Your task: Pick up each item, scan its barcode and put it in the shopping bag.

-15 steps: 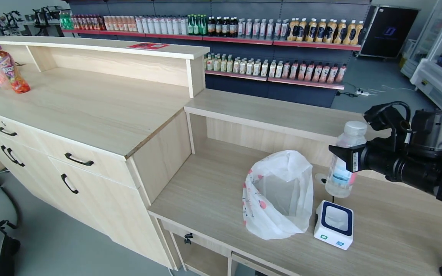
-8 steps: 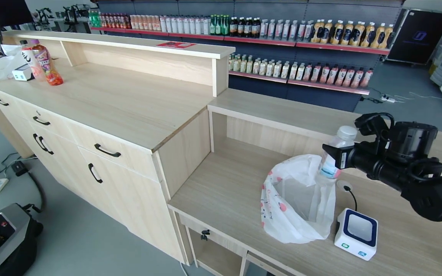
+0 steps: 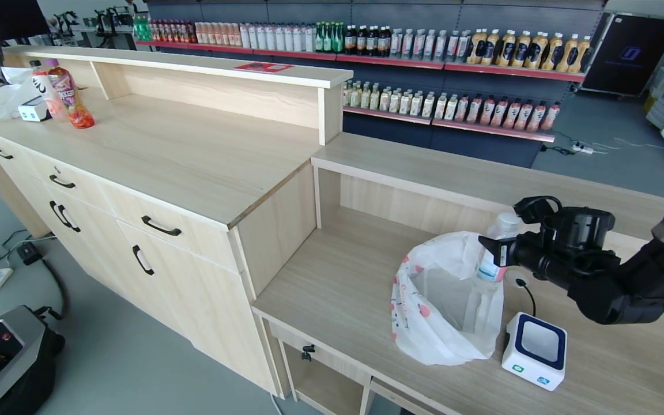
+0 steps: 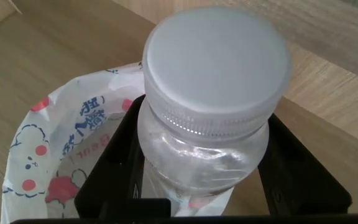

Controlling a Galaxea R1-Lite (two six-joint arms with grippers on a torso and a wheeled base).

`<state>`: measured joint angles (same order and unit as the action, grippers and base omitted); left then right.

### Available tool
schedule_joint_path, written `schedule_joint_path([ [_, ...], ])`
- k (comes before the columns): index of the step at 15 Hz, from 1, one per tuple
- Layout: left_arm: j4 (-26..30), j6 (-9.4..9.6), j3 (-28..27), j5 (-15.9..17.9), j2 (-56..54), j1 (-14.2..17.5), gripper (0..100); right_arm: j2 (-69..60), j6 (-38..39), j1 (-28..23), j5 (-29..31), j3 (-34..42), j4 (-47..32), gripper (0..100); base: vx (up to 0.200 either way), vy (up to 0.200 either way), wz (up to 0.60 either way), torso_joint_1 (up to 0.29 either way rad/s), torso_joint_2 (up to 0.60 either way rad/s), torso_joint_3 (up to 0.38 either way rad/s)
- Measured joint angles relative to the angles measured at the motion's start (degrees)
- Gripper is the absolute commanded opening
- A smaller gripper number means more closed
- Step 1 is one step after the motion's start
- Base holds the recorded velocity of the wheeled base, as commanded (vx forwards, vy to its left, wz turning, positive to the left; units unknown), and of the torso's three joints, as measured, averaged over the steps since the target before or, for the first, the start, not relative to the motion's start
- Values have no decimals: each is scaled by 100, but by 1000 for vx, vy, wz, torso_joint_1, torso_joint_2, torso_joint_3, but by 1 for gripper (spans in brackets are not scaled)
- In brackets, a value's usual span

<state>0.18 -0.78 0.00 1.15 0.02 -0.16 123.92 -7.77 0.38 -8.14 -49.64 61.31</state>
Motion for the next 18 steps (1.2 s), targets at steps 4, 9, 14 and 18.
schedule_joint_path([
  [4,0,2,0,0,0,-2,100,395,-213,-56,-527,-313,127,0,0,0,0,0,0,0],
  [9,0,0,0,0,-2,0,100,806,-233,-60,-874,-714,274,0,0,0,0,0,0,0],
  [14,-2,2,0,-2,0,0,100,1217,-304,-65,-1191,-1243,279,0,0,0,0,0,0,0],
  [18,2,0,0,-2,0,-5,100,1547,-518,-71,-1362,-1640,260,0,0,0,0,0,0,0],
])
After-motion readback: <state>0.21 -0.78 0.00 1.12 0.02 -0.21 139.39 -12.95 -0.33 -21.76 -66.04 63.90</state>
